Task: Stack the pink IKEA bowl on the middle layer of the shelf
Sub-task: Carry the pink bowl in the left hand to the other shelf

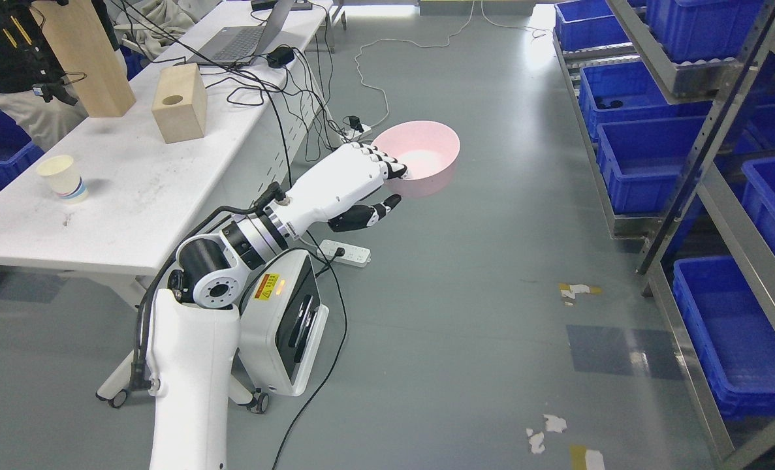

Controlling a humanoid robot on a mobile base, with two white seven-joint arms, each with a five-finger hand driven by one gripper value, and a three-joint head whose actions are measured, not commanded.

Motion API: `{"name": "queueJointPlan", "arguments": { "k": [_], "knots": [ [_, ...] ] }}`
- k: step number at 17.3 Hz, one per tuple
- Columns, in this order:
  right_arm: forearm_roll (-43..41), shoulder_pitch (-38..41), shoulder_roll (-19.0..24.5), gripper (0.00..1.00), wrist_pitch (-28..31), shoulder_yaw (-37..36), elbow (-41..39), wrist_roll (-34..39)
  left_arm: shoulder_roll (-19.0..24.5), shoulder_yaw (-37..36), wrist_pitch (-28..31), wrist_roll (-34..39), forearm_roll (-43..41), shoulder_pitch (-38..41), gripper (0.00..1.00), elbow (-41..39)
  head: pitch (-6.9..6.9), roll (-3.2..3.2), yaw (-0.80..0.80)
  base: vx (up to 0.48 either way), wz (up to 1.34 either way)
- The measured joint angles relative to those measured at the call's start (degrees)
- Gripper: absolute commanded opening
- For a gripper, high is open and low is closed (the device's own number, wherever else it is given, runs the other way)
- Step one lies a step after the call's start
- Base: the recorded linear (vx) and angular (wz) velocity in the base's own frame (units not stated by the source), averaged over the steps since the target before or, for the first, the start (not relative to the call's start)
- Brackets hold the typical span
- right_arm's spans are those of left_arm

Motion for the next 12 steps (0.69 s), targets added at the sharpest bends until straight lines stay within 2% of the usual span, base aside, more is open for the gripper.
{"name": "queueJointPlan", "arguments": {
  "k": [6, 8, 12],
  "knots": [
    [0.0, -0.04, 0.0, 1.0, 0.0, 0.0, 0.0, 0.0, -0.02, -3.06, 0.0, -0.13, 2.48, -1.59, 0.02, -0.08, 0.0, 0.0, 0.0, 0.371, -0.07],
    [0.0, -0.02, 0.0, 1.0, 0.0, 0.0, 0.0, 0.0, -0.02, -4.17, 0.0, -0.21, 3.0, -1.75, 0.02, -0.1, 0.0, 0.0, 0.0, 0.208, -0.9],
    [0.0, 0.04, 0.0, 1.0, 0.0, 0.0, 0.0, 0.0, -0.04, -5.82, 0.0, -0.27, 3.53, -1.82, 0.03, -0.12, 0.0, 0.0, 0.0, 0.168, -1.51]
  ]
}}
